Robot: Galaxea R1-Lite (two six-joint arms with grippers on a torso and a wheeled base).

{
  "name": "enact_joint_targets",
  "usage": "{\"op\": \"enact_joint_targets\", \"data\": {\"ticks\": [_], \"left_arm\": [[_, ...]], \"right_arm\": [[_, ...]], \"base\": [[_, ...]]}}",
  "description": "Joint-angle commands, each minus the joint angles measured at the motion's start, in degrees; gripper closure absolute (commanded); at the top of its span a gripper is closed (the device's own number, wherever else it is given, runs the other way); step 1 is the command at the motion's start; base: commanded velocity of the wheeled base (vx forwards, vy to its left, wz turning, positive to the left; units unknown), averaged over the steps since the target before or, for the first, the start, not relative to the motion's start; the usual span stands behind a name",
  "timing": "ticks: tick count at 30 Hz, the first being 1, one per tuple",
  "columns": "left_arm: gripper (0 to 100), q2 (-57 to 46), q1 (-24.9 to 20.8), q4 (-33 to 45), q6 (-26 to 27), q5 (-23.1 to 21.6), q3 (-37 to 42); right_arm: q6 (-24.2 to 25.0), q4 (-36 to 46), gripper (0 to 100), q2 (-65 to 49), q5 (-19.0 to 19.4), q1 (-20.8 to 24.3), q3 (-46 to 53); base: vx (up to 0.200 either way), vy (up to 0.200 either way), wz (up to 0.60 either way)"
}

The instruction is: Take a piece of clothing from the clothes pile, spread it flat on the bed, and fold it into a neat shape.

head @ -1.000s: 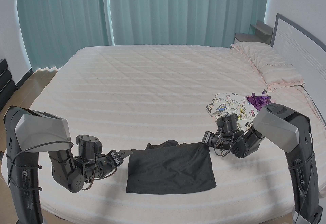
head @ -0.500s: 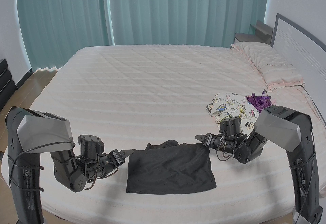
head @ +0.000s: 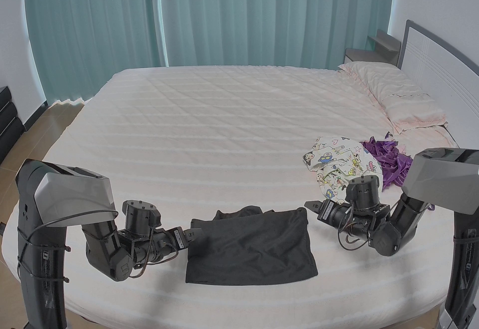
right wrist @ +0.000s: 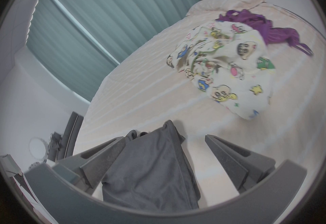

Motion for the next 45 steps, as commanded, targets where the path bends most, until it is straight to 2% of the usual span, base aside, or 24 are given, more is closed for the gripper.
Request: {"op": "enact_joint_targets", "data": {"ticks": [1, 2, 3, 7, 13, 19, 25, 33, 45], "left_arm": [[0, 2.34, -1.1, 8.47, 3.71, 0.78, -6.13], [0, 2.34, -1.1, 8.47, 3.71, 0.78, -6.13], [0, 2.16, -1.1, 11.98, 3.71, 1.74, -8.41], [0, 3.39, -1.54, 13.83, 3.97, 2.01, -11.75], [0, 5.59, -2.95, 14.0, 7.05, 1.74, -14.48], [0, 5.5, -3.39, 20.42, 10.04, 1.39, -17.46], [0, 5.42, -3.83, 25.34, 12.5, 1.22, -20.8], [0, 5.59, -4.27, 30.26, 13.99, -1.51, -24.67], [0, 5.68, -4.35, 32.02, 14.7, -3.27, -25.9]], "right_arm": [[5.58, -8.57, 0, -5.61, -6.03, 4.33, 12.63], [5.58, -8.57, 0, -5.61, -6.03, 4.33, 12.63], [6.72, -10.59, 0, -4.91, -6.56, 5.3, 14.48], [9.01, -14.37, 0, -4.73, -6.56, 7.06, 16.94], [9.27, -15.51, 0, -4.21, -6.56, 7.58, 17.47], [9.62, -16.22, 0, -4.91, -6.56, 7.58, 18.34], [9.27, -21.14, 0, -4.73, -6.56, 7.76, 20.63], [9.36, -21.49, 0, -5.35, -6.65, 7.67, 20.98], [9.45, -21.58, 0, -5.79, -6.65, 7.14, 21.51]], "base": [[0.0, 0.0, 0.0], [0.0, 0.0, 0.0], [0.0, 0.0, 0.0], [0.0, 0.0, 0.0], [0.0, 0.0, 0.0], [0.0, 0.0, 0.0], [0.0, 0.0, 0.0], [0.0, 0.0, 0.0], [0.0, 0.0, 0.0]]}}
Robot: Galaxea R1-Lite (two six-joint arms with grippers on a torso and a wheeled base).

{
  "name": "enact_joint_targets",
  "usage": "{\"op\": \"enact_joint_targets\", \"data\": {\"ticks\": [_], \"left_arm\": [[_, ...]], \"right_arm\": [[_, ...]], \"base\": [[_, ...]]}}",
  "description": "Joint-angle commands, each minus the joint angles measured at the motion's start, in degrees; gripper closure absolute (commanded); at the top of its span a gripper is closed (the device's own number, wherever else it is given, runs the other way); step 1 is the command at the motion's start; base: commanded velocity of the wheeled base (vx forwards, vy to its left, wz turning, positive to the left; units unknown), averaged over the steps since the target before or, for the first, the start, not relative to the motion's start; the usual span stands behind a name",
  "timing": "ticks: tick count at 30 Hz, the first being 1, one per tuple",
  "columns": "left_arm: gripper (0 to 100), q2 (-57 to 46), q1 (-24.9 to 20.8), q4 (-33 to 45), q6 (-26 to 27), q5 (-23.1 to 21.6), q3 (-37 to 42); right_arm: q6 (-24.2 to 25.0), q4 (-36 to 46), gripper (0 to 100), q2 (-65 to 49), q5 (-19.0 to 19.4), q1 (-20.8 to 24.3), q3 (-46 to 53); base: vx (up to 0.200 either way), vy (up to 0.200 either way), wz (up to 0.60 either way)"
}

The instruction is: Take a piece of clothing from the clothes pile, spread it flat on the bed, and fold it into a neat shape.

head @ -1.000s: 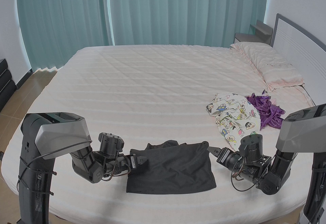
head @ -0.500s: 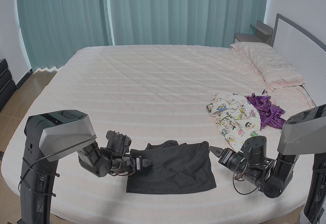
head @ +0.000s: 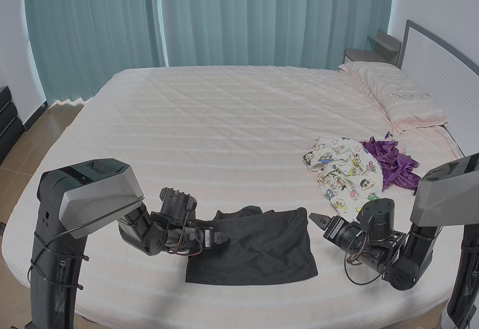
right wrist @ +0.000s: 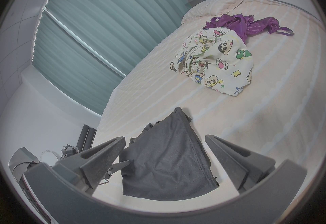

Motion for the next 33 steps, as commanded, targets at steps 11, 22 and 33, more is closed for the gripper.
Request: {"op": "enact_joint_targets", "data": {"ticks": [11, 22, 33], "left_arm": [[100, -0.07, -0.38, 4.98, 0.07, 5.65, -1.23], [100, -0.07, -0.11, 4.37, -0.37, 8.46, -1.05], [100, -0.77, 0.77, 4.46, -2.39, 10.31, -0.35]], "right_arm": [[-0.09, -1.86, 0, -0.22, 0.07, -0.16, 1.61], [-0.09, -1.95, 0, 0.22, 0.16, -0.69, 1.79], [0.09, -2.04, 0, 0.31, 0.33, -0.78, 2.23]], "base": [[0.0, 0.0, 0.0], [0.0, 0.0, 0.0], [0.0, 0.109, 0.0]]}}
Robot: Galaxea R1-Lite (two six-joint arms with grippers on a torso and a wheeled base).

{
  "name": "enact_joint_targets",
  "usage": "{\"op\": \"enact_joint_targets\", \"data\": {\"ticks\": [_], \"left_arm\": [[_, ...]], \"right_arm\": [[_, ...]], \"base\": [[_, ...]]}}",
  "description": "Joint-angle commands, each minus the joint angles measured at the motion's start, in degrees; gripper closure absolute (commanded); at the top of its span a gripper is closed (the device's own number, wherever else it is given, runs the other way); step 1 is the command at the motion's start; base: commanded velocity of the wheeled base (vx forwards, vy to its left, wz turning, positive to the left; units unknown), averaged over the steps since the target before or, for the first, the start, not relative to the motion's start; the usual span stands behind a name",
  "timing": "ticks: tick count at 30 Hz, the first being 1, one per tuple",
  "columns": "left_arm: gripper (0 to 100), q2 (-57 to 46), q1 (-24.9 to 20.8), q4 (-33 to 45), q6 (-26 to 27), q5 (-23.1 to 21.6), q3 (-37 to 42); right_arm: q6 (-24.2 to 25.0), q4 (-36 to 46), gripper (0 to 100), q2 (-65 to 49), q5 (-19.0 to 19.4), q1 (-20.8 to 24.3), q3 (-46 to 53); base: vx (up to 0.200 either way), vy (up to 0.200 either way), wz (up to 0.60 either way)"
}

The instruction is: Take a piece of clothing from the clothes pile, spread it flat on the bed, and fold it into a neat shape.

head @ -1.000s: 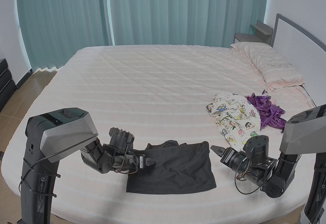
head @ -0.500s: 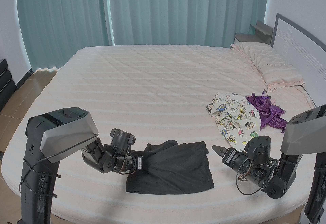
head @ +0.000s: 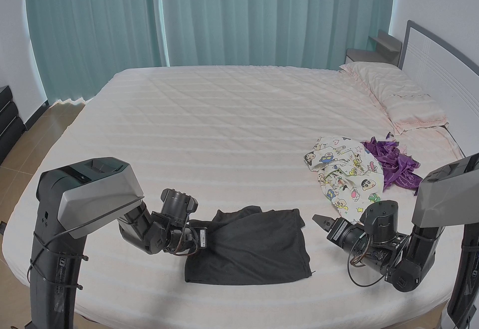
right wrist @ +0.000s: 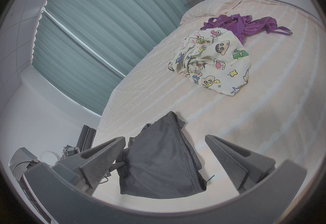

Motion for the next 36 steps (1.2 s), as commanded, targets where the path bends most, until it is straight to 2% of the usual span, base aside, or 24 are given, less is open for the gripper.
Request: {"op": "enact_joint_targets", "data": {"ticks": [1, 36], "left_arm": [[100, -0.64, 0.61, 0.08, -0.07, 0.08, 0.41], [100, -3.8, 4.56, 0.08, -0.95, 0.17, 3.05]], "right_arm": [[0.11, -0.01, 0, 0.34, 0.08, 0.02, 0.11], [0.2, -0.01, 0, 1.3, 0.43, -0.42, 0.19]], "base": [[0.0, 0.2, 0.0], [0.0, 0.2, 0.0]]}}
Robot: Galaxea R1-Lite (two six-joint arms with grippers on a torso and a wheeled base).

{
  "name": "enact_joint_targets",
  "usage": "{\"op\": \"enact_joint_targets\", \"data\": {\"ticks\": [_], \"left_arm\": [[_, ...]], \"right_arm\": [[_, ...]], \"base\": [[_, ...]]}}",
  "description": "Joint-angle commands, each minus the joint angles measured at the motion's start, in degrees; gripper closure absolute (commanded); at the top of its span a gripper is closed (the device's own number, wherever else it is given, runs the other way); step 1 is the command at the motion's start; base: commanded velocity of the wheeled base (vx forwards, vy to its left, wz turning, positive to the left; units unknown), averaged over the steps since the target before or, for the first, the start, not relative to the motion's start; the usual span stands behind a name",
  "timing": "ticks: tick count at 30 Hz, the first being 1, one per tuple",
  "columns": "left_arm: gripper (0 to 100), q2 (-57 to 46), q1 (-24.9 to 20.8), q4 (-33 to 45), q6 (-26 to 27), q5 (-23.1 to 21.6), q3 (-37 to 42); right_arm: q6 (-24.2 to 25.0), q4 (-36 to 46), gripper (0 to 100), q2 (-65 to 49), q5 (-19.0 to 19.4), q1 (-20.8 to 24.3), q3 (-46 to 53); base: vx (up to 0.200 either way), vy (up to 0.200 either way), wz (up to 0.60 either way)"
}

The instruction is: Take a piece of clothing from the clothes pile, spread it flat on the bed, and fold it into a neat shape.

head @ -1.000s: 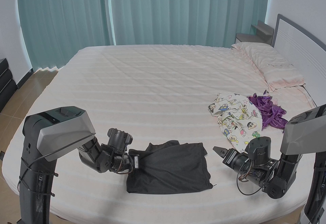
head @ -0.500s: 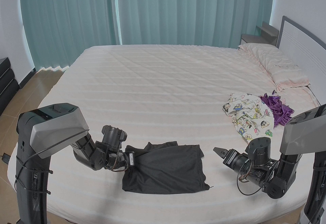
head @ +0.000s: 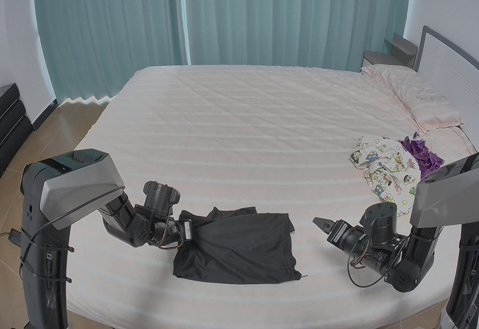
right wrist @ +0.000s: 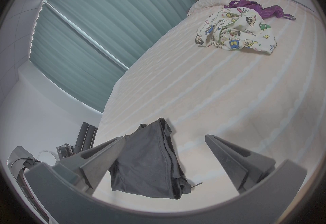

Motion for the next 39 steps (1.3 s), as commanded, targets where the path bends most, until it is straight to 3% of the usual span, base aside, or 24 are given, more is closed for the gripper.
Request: {"op": "enact_joint_targets", "data": {"ticks": [1, 9, 22, 23, 35, 39], "left_arm": [[100, -0.02, 0.48, 0.0, -0.04, 0.01, 0.06], [100, -0.02, 1.19, 0.0, -0.12, 0.01, 0.24], [100, -0.02, 1.27, -0.18, -2.85, -0.16, 1.47], [0, -0.02, 1.27, -0.18, -2.85, -0.16, 1.38], [0, -3.28, 2.68, 0.17, -3.29, 0.1, 4.37], [0, -9.78, 4.79, -0.18, -6.72, -4.21, 10.7]], "right_arm": [[-0.04, -0.01, 0, 0.21, 0.0, 0.0, -0.02], [-0.04, -0.01, 0, 0.56, 0.0, 0.0, -0.11], [-0.04, -0.01, 0, 0.56, 0.09, 0.0, -0.11], [-0.04, -0.01, 0, 0.56, 0.09, 0.0, -0.11], [-0.22, 0.08, 0, 1.44, 0.27, 0.44, -0.2], [-0.57, 0.08, 0, 2.49, 1.67, 3.08, -0.9]], "base": [[0.0, 0.2, 0.0], [0.0, 0.2, 0.0], [0.0, 0.0, 0.0], [0.0, 0.0, 0.0], [0.0, 0.0, 0.0], [0.0, 0.0, 0.0]]}}
